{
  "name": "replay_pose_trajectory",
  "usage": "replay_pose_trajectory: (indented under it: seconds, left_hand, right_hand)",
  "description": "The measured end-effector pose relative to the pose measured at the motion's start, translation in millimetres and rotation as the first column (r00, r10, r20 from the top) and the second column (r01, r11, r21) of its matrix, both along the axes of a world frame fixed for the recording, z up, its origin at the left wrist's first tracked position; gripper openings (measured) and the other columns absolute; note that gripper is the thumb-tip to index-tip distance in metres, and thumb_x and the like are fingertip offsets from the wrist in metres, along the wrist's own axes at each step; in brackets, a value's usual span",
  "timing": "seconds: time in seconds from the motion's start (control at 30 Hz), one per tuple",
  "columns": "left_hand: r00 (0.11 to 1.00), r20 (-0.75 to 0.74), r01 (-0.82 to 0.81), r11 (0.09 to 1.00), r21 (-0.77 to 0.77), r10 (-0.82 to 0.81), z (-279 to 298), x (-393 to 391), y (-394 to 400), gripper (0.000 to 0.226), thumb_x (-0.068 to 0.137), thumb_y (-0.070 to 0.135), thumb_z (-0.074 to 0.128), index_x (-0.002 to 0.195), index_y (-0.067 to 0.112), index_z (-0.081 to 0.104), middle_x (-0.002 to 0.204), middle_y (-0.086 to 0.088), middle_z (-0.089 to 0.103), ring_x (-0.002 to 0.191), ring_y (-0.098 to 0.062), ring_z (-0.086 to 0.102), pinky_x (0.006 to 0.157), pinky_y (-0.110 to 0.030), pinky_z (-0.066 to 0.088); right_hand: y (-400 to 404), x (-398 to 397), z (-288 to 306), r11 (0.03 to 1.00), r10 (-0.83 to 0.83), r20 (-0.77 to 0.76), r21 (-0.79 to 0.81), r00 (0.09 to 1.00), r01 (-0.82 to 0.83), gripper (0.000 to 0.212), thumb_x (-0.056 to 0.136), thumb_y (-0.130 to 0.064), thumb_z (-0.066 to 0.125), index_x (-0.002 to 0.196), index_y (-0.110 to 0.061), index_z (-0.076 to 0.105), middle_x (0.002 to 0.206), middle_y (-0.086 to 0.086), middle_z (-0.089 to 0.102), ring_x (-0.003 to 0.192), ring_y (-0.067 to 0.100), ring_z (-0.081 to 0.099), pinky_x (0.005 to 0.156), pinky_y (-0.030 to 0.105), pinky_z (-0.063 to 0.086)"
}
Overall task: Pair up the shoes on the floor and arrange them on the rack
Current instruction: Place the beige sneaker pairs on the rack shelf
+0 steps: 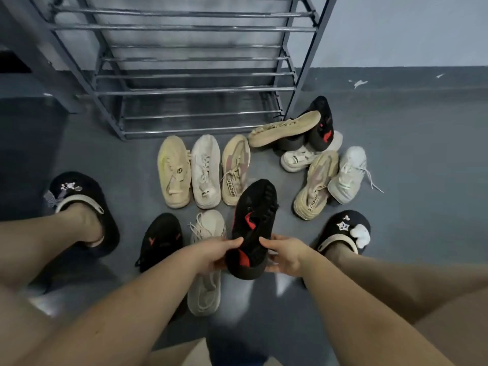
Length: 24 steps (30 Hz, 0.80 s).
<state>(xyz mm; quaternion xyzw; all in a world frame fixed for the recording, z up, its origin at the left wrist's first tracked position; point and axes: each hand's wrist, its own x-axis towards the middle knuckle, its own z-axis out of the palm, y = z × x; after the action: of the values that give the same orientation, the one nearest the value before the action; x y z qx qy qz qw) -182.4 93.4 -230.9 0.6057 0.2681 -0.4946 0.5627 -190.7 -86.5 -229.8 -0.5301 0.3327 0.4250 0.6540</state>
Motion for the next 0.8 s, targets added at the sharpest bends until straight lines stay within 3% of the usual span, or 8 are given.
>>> replay_pose_trajectory:
  seconds: [0.1, 0.17, 0.27, 0.4, 0.47, 0.6, 0.7, 0.8]
  left_hand:
    - [0.997, -0.071, 0.007, 0.999, 0.032, -0.004, -9, -7, -3, 0.039, 0.093, 0.028, 0.056, 0.124, 0.004, 0.055, 0.118, -0.010, 0.064, 0.080, -0.013, 0.061, 0.050, -0.018, 0.049]
    - [0.996, -0.091, 0.028, 0.997, 0.069, -0.022, -16, -9, -7, 0.040, 0.092, 0.029, 0.057, 0.124, 0.005, 0.055, 0.109, -0.008, 0.066, 0.080, -0.011, 0.060, 0.047, -0.017, 0.046]
    - [0.993, -0.113, 0.055, 0.993, 0.100, -0.043, -27, -11, -11, 0.039, 0.092, 0.029, 0.058, 0.122, 0.005, 0.056, 0.088, -0.001, 0.064, 0.076, -0.011, 0.059, 0.052, -0.019, 0.045]
    - [0.981, -0.122, 0.165, 0.978, 0.127, -0.150, -32, -14, -11, 0.037, 0.094, 0.023, 0.057, 0.123, 0.000, 0.055, 0.092, -0.002, 0.063, 0.083, -0.013, 0.061, 0.055, -0.021, 0.047]
    - [0.960, -0.085, 0.279, 0.942, 0.185, -0.268, -33, -14, -11, 0.037, 0.095, 0.024, 0.055, 0.122, -0.001, 0.055, 0.093, -0.006, 0.063, 0.086, -0.018, 0.062, 0.063, -0.023, 0.050]
    - [0.940, -0.001, 0.330, 0.910, 0.251, -0.341, -29, -10, -19, 0.041, 0.094, 0.023, 0.054, 0.128, 0.001, 0.053, 0.134, -0.030, 0.048, 0.125, -0.042, 0.047, 0.102, -0.045, 0.041]
    - [0.931, 0.168, 0.259, 0.909, 0.326, -0.325, -19, -5, -26, 0.043, 0.096, 0.015, 0.051, 0.135, 0.001, 0.046, 0.138, -0.018, 0.050, 0.128, -0.032, 0.047, 0.102, -0.033, 0.038]
    - [0.819, 0.325, 0.306, 0.840, 0.448, -0.473, -11, -4, -24, 0.049, 0.096, 0.020, 0.050, 0.142, 0.008, 0.038, 0.143, -0.012, 0.046, 0.132, -0.026, 0.043, 0.104, -0.028, 0.034]
  right_hand:
    - [0, -3, -7, 0.998, 0.056, -0.060, -0.028, 0.997, -0.058, 0.016, 0.094, -0.015, 0.056, 0.110, -0.013, 0.057, 0.096, 0.006, 0.065, 0.086, 0.020, 0.061, 0.071, 0.036, 0.052]
    - [-1, -5, -13, 0.995, 0.075, -0.091, -0.064, 0.993, -0.081, 0.021, 0.094, -0.016, 0.057, 0.114, -0.010, 0.057, 0.098, 0.008, 0.065, 0.089, 0.023, 0.061, 0.071, 0.036, 0.052]
    - [0, -4, -20, 0.980, 0.113, -0.120, -0.151, 0.986, -0.131, 0.033, 0.094, -0.015, 0.057, 0.126, -0.007, 0.052, 0.107, 0.009, 0.064, 0.090, 0.024, 0.061, 0.072, 0.036, 0.052]
    - [6, -4, -23, 0.952, 0.169, -0.135, -0.234, 0.976, -0.197, 0.034, 0.097, -0.018, 0.053, 0.128, -0.005, 0.050, 0.114, 0.013, 0.061, 0.100, 0.027, 0.059, 0.083, 0.037, 0.050]
    - [8, -4, -25, 0.934, 0.188, -0.141, -0.281, 0.972, -0.221, 0.038, 0.097, -0.023, 0.053, 0.129, -0.003, 0.050, 0.124, 0.014, 0.059, 0.109, 0.028, 0.059, 0.089, 0.036, 0.050]
    - [7, 2, -23, 0.905, 0.149, -0.069, -0.391, 0.986, -0.164, 0.038, 0.095, -0.023, 0.055, 0.129, -0.005, 0.050, 0.125, 0.014, 0.057, 0.103, 0.027, 0.056, 0.088, 0.036, 0.050]
    - [3, 8, -15, 0.876, 0.162, 0.021, -0.463, 0.987, -0.134, 0.039, 0.095, -0.018, 0.056, 0.130, -0.003, 0.048, 0.130, 0.018, 0.056, 0.105, 0.030, 0.058, 0.088, 0.037, 0.049]
    - [1, 9, -9, 0.705, 0.440, 0.049, -0.637, 0.897, -0.311, 0.050, 0.094, -0.024, 0.055, 0.137, -0.002, 0.040, 0.132, 0.016, 0.053, 0.110, 0.030, 0.056, 0.087, 0.035, 0.046]
